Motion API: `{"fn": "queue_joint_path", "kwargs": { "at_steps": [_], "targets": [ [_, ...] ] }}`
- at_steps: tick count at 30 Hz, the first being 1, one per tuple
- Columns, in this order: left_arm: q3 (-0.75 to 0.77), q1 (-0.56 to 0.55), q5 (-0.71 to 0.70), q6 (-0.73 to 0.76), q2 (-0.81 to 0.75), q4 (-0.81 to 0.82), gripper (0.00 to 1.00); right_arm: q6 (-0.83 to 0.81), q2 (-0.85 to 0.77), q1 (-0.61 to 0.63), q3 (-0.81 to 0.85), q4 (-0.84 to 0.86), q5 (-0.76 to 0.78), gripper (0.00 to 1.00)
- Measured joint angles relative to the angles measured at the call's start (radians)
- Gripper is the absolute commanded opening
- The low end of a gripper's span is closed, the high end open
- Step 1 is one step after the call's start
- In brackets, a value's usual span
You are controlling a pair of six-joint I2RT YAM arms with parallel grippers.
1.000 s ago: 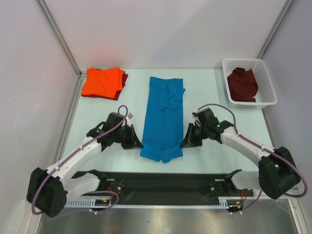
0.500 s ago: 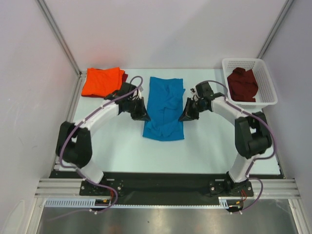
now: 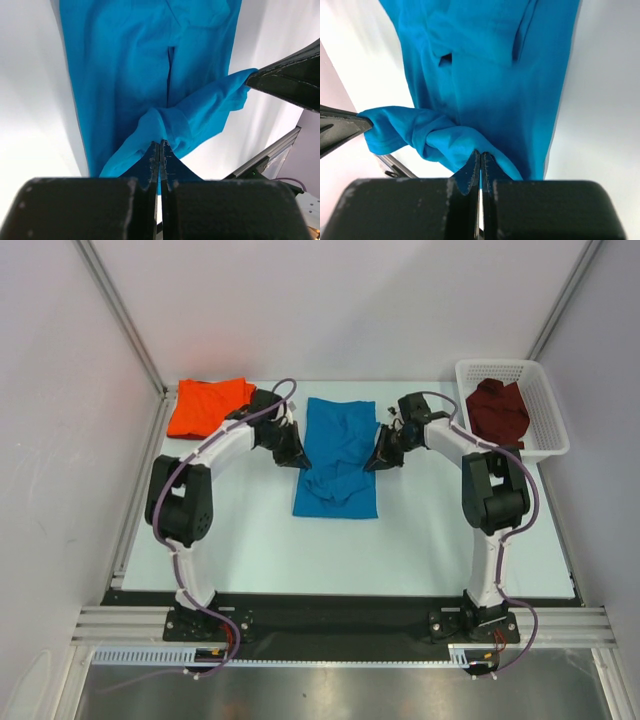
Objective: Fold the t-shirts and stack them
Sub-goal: Fold the tshirt
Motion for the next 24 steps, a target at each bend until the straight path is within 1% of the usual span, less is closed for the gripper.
{"fn": "queue_joint_path", "kwargs": {
  "at_steps": [4,14,24],
  "targets": [
    [0.037,0.005,0.008,0.003,0.039,-0.002,0.0,0.0,0.029,-0.007,0.021,-0.005,0.001,0.0],
    [0.093,0.024,0.024,0.008,0.103,-0.018,0.0,0.001,0.04,-0.032,0.029,-0.014,0.002,0.0],
    [0.166,0.036,0.027,0.006,0.177,-0.024,0.0,0.0,0.127,-0.04,0.111,-0.025,0.003,0.0]
  ]
}}
